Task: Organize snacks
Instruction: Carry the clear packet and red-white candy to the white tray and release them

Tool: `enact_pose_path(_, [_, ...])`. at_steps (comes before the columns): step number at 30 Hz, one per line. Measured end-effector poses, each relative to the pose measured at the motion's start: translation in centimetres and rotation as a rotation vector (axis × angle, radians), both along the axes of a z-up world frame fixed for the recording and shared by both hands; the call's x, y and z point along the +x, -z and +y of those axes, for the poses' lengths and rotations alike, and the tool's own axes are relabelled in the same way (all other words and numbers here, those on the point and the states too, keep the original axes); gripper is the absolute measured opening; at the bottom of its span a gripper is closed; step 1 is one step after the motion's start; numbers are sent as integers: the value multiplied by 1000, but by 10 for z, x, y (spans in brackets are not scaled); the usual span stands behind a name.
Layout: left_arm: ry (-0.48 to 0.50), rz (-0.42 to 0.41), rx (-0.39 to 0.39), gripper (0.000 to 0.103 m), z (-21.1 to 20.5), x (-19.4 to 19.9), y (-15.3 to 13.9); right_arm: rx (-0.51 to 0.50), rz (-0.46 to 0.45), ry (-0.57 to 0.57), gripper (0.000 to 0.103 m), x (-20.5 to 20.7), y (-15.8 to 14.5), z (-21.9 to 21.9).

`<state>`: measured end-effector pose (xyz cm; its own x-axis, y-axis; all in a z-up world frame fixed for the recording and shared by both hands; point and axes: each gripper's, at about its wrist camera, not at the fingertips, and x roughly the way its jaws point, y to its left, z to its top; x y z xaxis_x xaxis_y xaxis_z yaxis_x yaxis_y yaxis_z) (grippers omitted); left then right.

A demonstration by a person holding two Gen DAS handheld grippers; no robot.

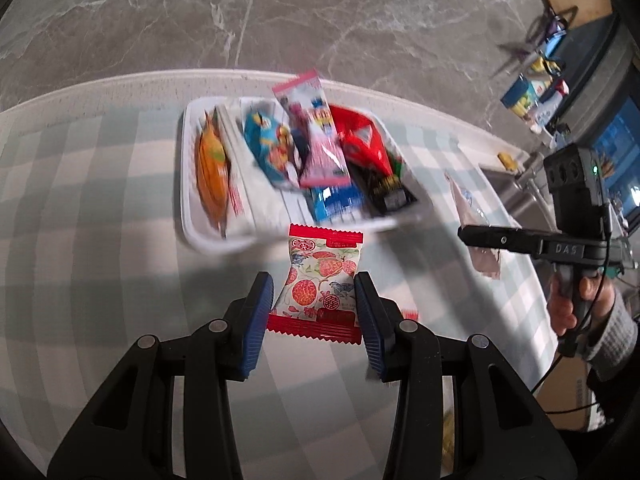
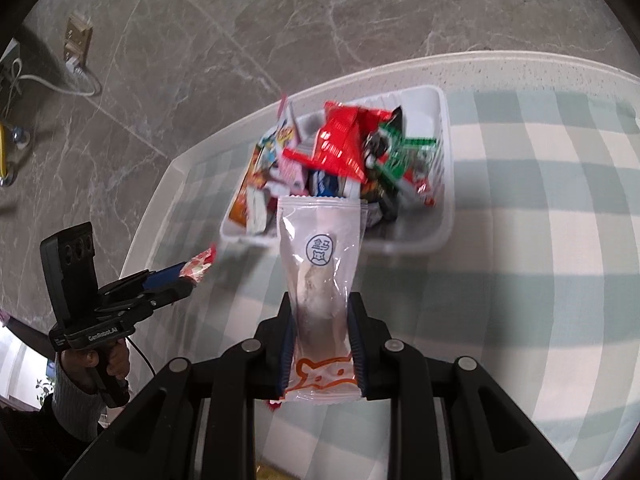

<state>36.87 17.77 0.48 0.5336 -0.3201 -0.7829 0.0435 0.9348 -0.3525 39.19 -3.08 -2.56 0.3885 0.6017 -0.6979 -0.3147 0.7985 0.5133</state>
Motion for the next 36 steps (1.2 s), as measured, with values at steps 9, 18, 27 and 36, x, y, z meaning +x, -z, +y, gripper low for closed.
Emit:
enact_pose_path(9, [-49, -12, -25, 39, 18, 65, -9, 10, -12, 53, 27, 54, -3, -14])
enact_pose_path(18, [-107, -13, -48, 39, 35, 120, -5, -2, -20, 61, 27, 103, -2, -16])
enact_pose_path(27, [-161, 3, -76, 39, 45, 147, 8, -25, -12, 49, 27, 135, 7, -12])
enact_pose_path(36, [-184, 6, -61, 40, 40, 155, 20, -98, -16, 54, 38, 145, 13, -5])
